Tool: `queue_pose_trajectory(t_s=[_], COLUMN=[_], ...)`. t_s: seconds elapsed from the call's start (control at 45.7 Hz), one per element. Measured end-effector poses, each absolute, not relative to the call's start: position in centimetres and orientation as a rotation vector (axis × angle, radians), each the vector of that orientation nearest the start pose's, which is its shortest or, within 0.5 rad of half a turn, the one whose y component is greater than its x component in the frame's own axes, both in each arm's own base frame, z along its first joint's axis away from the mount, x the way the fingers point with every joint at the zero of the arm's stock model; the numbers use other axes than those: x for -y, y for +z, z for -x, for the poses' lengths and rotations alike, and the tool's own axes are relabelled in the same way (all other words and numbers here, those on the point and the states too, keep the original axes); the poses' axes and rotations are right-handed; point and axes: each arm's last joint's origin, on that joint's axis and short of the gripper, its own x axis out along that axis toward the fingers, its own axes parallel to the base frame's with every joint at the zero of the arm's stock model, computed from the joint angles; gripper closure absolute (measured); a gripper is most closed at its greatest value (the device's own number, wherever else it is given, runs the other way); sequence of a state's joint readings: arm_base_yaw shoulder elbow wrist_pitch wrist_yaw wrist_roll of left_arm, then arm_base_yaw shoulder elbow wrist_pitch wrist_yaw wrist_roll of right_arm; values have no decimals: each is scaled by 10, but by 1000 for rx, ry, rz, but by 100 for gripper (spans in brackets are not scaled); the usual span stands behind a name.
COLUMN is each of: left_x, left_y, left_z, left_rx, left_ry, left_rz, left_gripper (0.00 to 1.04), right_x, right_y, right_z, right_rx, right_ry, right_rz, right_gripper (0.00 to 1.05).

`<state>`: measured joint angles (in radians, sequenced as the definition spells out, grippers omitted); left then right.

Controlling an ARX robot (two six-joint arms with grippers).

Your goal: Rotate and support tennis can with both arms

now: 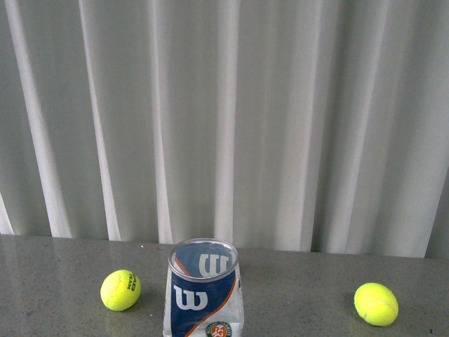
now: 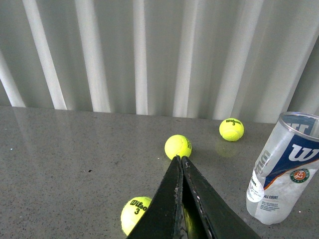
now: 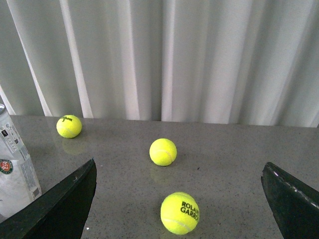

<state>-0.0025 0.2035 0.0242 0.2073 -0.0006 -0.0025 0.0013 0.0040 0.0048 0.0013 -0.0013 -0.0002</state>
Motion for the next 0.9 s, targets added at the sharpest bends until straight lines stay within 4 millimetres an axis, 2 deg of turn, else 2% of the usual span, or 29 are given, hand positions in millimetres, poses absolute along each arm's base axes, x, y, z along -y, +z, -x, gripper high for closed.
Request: queue_pose_trajectory(t_s=[0.328, 0.525, 0.897], left_x=[0, 0, 0], left_y=[172, 172, 172], left_z=[-97, -96, -96], left_rx=[20, 22, 22], left_ry=[-3, -2, -2], left_rz=[3, 3, 3], left_gripper=[101, 101, 19], right_x=[0, 0, 0], right_y=[165, 165, 165], right_z=[-98, -98, -98], right_rx=[2, 2, 2], right_ry=[2, 3, 2], right_rz=[0, 0, 0], right_gripper=[7, 7, 7])
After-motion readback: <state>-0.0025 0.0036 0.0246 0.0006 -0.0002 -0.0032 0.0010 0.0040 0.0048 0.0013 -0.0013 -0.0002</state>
